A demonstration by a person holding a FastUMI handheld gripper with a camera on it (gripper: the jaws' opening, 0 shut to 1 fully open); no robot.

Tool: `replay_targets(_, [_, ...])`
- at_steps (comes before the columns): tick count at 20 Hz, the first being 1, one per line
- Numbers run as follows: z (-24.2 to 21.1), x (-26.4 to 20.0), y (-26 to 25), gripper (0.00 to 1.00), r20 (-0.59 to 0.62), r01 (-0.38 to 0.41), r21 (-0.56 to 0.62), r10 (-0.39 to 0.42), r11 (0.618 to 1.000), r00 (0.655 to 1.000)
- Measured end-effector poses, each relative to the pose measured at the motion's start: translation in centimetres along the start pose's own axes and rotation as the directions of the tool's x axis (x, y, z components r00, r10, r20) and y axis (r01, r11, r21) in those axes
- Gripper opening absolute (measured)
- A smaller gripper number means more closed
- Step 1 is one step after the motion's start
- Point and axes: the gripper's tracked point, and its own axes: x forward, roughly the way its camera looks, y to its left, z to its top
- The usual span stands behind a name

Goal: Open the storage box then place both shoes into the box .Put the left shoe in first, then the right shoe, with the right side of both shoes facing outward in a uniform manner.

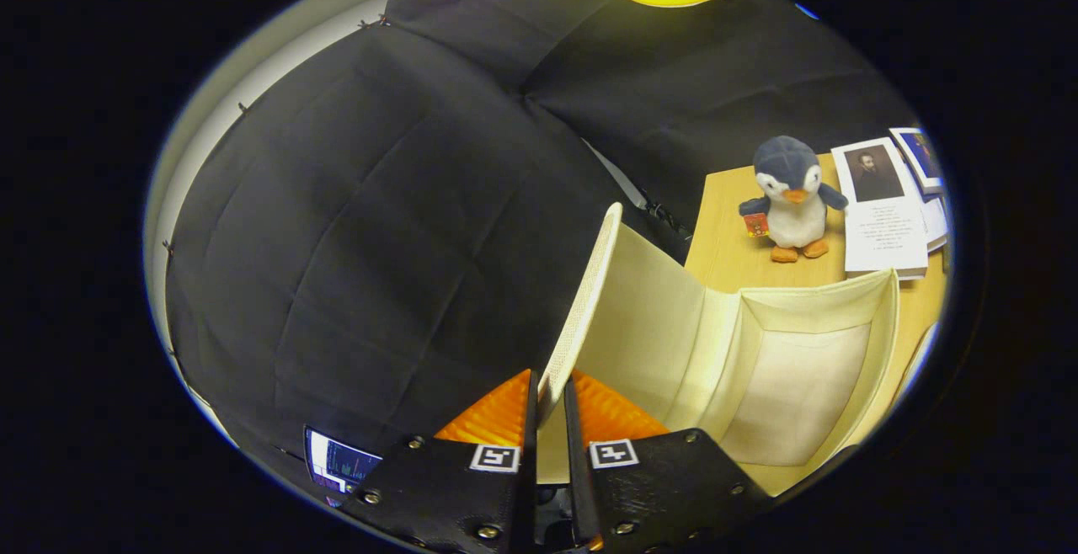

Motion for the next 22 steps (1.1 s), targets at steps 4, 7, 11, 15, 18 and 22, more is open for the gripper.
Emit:
replay_targets(4, [-1.0,0.4,0.3,0.66,-0.038,0.030,-0.068,-0.032,0.997,0.999])
replay_targets(7, [-1.0,-0.5,0.2,0.96,-0.035,0.035,-0.103,-0.039,0.994,0.999])
replay_targets(11, [-0.4,-2.5,-1.9,0.96,0.002,0.110,-0.156,-0.111,0.982,0.994])
replay_targets(15, [0.5,-5.3,-3.6,0.96,0.047,0.141,-0.181,-0.135,0.973,0.990])
replay_targets(18, [1.1,-7.2,-4.5,0.96,0.084,0.155,-0.204,-0.140,0.967,0.987])
replay_targets(22, [1.5,-10.8,-6.1,0.96,0.124,0.186,-0.213,-0.163,0.959,0.979])
